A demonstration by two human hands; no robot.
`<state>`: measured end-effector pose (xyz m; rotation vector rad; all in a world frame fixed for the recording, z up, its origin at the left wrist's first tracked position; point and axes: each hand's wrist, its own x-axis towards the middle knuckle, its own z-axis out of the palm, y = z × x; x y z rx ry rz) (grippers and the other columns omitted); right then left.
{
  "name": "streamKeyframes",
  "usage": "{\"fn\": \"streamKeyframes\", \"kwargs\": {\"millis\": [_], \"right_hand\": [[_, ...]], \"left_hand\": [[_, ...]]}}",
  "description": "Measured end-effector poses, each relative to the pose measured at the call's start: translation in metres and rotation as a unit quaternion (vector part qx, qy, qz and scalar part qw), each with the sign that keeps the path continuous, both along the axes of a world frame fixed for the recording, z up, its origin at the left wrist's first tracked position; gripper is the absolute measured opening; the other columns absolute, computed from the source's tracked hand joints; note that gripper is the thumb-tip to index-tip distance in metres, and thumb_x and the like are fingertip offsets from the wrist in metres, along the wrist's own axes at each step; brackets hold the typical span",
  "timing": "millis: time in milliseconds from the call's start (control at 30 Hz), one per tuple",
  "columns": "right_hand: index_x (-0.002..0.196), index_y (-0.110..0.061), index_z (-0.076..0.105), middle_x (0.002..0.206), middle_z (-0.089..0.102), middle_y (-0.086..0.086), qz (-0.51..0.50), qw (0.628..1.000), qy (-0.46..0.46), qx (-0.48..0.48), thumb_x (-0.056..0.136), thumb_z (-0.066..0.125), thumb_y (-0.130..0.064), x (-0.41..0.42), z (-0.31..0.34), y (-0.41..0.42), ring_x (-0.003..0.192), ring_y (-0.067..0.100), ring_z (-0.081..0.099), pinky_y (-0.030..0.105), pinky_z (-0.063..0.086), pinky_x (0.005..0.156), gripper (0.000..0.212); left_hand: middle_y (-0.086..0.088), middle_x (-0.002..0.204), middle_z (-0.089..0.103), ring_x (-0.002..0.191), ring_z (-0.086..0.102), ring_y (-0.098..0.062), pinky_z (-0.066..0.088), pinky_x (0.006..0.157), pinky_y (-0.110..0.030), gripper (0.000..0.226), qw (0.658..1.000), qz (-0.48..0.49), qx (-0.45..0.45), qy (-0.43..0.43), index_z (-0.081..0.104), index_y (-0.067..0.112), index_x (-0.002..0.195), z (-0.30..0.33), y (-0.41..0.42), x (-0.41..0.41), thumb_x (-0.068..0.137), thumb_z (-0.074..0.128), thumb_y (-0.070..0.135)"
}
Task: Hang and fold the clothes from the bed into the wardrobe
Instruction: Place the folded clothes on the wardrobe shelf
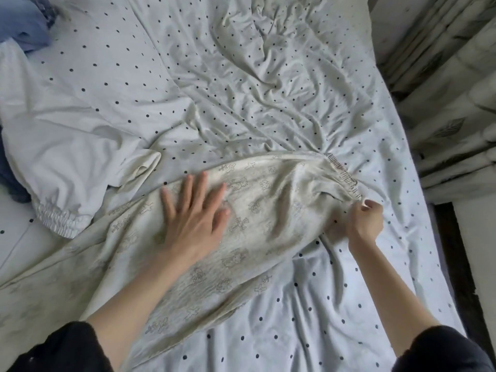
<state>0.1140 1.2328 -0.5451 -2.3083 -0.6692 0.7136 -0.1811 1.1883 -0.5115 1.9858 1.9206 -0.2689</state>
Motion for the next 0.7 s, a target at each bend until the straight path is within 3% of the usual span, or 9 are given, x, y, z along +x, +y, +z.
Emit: {"fn": "streamKeyframes", "kwargs": {"millis": [33,100,167,200,300,400,467,600,700], "right_hand": [[0.117,-0.001,0.056,0.114,0.061,0.017,-0.031,0.999,0.031,-0.021,0.095,0.047,-0.022,0.007,0.0,-0.001,0.109,0.031,0.055,0.034,0.042,0.085,0.032],[0.085,-0.004,0.063,0.073,0.067,0.012,-0.065,0.991,0.113,-0.037,0.09,0.053,-0.024,0.02,-0.001,0.01,0.07,0.022,0.063,0.028,0.045,0.056,0.023],[0.068,-0.01,0.053,0.041,0.051,0.001,-0.087,0.961,0.261,-0.032,0.087,0.061,-0.02,0.031,-0.002,0.026,0.032,0.01,0.047,0.017,0.034,0.036,0.023],[0.069,-0.013,0.051,0.041,0.045,0.0,-0.083,0.946,0.311,-0.034,0.087,0.063,-0.02,0.037,-0.005,0.033,0.027,0.007,0.041,0.014,0.03,0.032,0.023],[0.072,-0.016,0.052,0.053,0.04,-0.001,-0.077,0.932,0.349,-0.062,0.085,0.065,-0.02,0.042,-0.012,0.048,0.027,0.007,0.037,0.011,0.028,0.032,0.019],[0.085,-0.015,0.056,0.061,0.045,0.0,-0.105,0.931,0.346,-0.04,0.08,0.07,-0.018,0.04,-0.011,0.057,0.04,0.01,0.043,0.015,0.035,0.037,0.015],[0.086,-0.013,0.056,0.068,0.052,0.002,-0.122,0.932,0.341,0.001,0.083,0.068,-0.016,0.041,-0.004,0.06,0.056,0.013,0.05,0.022,0.041,0.046,0.013],[0.099,-0.012,0.052,0.09,0.06,0.007,-0.154,0.923,0.347,0.065,0.089,0.057,-0.019,0.05,0.014,0.056,0.077,0.02,0.059,0.032,0.052,0.061,0.013],[0.101,-0.011,0.045,0.09,0.055,0.005,-0.205,0.928,0.299,0.083,0.092,0.051,-0.022,0.061,0.029,0.042,0.08,0.018,0.055,0.034,0.053,0.078,0.016]], "left_hand": [[0.001,0.149,-0.038,0.135,-0.037,-0.023,-0.017,0.106,-0.064,0.066,1.0,-0.022,0.017,-0.012,-0.027,0.042,0.139,0.001,-0.01,0.009,0.079,-0.014,0.067],[-0.007,0.158,-0.009,0.144,-0.014,-0.026,-0.004,0.107,-0.07,0.068,0.992,-0.094,0.081,-0.024,-0.002,0.036,0.149,0.001,-0.035,0.03,0.088,0.002,0.067],[-0.01,0.156,0.018,0.144,0.014,-0.03,0.011,0.104,-0.07,0.069,0.983,-0.156,0.087,-0.038,0.022,0.028,0.147,-0.001,-0.051,0.052,0.09,0.018,0.067],[-0.011,0.155,0.023,0.143,0.02,-0.032,0.015,0.102,-0.069,0.074,0.98,-0.182,0.069,-0.035,0.026,0.026,0.146,-0.003,-0.055,0.061,0.086,0.026,0.07],[-0.015,0.155,0.022,0.142,0.02,-0.035,0.017,0.101,-0.071,0.096,0.977,-0.204,0.058,0.001,0.026,0.02,0.147,-0.015,-0.06,0.07,0.07,0.048,0.073],[-0.016,0.157,0.01,0.144,0.009,-0.036,0.009,0.103,-0.073,0.109,0.978,-0.203,0.037,0.039,0.012,0.018,0.149,-0.014,-0.058,0.073,0.065,0.068,0.059],[-0.015,0.157,-0.01,0.144,-0.009,-0.036,-0.003,0.104,-0.072,0.105,0.975,-0.213,0.045,0.051,-0.008,0.019,0.148,-0.015,-0.058,0.073,0.077,0.062,0.054],[-0.016,0.157,-0.003,0.144,-0.005,-0.036,0.001,0.104,-0.073,0.093,0.979,-0.201,-0.013,0.037,-0.002,0.02,0.148,-0.007,-0.054,0.073,0.082,0.059,0.045],[-0.008,0.146,-0.041,0.131,-0.041,-0.028,-0.017,0.104,-0.068,0.074,0.97,-0.239,-0.034,0.034,-0.029,0.028,0.141,-0.001,-0.056,0.071,0.098,0.03,0.042]]}}
